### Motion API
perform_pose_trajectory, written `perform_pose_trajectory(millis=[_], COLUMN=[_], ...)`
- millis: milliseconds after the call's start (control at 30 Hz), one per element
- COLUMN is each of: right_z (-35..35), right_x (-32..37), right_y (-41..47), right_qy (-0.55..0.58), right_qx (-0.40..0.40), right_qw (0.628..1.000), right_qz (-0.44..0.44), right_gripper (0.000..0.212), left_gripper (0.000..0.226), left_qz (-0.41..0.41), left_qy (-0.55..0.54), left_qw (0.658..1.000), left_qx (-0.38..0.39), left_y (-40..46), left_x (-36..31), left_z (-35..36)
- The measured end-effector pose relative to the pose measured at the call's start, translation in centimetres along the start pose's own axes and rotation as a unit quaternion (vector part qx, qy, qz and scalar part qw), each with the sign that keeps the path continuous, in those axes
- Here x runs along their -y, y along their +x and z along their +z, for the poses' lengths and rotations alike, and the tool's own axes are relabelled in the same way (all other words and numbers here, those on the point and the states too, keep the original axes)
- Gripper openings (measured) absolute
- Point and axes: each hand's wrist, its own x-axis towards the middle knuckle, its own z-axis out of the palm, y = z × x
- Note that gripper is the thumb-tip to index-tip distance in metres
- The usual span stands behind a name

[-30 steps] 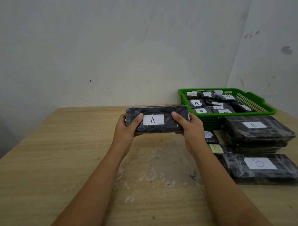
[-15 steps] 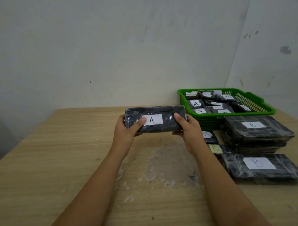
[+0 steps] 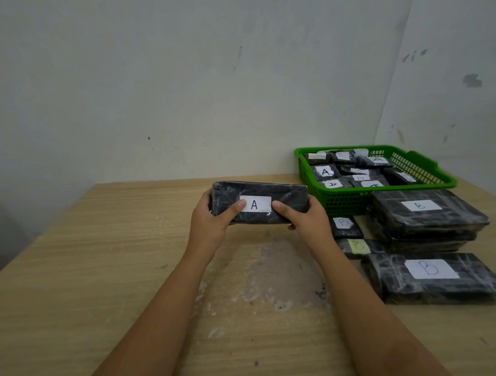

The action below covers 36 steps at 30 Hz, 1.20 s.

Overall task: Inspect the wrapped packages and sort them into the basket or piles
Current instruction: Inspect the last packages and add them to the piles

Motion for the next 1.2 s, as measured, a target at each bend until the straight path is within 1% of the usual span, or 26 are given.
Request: perform_pose_trajectory(millis=[133, 200, 267, 467, 533, 633, 667, 733, 833, 933, 1033, 1200], right_z=[0.4, 0.6, 0.7, 0.6, 0.7, 1.2, 1.3, 1.2, 1.0, 1.1, 1.1, 1.4], right_x=[0.6, 0.9, 1.1, 1.3, 1.6, 1.9, 1.9, 1.7, 1.5, 1.7, 1.8, 1.2], right_y=[-0.8, -1.0, -0.9, -0.9, -1.3, -1.6, -1.6, -1.6, -1.5, -1.3, -1.1, -1.1], right_qy=[0.008, -0.002, -0.016, -0.038, -0.050, -0.103, -0.114, -0.112, -0.099, -0.044, -0.019, -0.005], right_qx=[0.009, 0.001, -0.009, -0.016, -0.021, -0.057, -0.066, -0.070, -0.061, -0.057, -0.078, -0.124], right_qw=[1.000, 1.000, 0.999, 0.999, 0.998, 0.993, 0.991, 0.991, 0.993, 0.997, 0.996, 0.992], right_qz=[-0.019, -0.026, -0.027, -0.027, -0.033, -0.029, -0.023, -0.012, -0.002, 0.011, 0.025, 0.014], right_gripper=[0.077, 0.074, 0.071, 0.066, 0.076, 0.103, 0.109, 0.111, 0.109, 0.112, 0.115, 0.114], left_gripper=[0.044, 0.043, 0.047, 0.051, 0.054, 0.066, 0.071, 0.075, 0.072, 0.068, 0.067, 0.060], left_qz=[-0.009, -0.016, -0.021, -0.005, 0.002, 0.025, 0.031, 0.036, 0.028, 0.031, 0.038, 0.047], left_qy=[-0.012, -0.015, -0.015, 0.008, 0.021, 0.047, 0.055, 0.065, 0.070, 0.074, 0.077, 0.065], left_qw=[1.000, 1.000, 1.000, 1.000, 1.000, 0.999, 0.998, 0.997, 0.997, 0.997, 0.996, 0.997], left_qx=[-0.010, -0.010, -0.006, -0.007, -0.007, -0.008, -0.009, -0.012, -0.014, -0.003, 0.008, 0.021], left_y=[0.0, 0.0, 0.0, -0.2, -0.4, -0.8, -0.9, -1.1, -1.4, -1.8, -2.0, -2.2], left_x=[0.1, 0.3, 0.3, 0.3, 0.3, 0.2, 0.1, 0.1, 0.0, 0.0, 0.0, -0.1], left_z=[-0.3, -0.3, -0.3, 0.0, 0.2, 0.7, 0.8, 1.0, 1.1, 1.5, 1.9, 2.1])
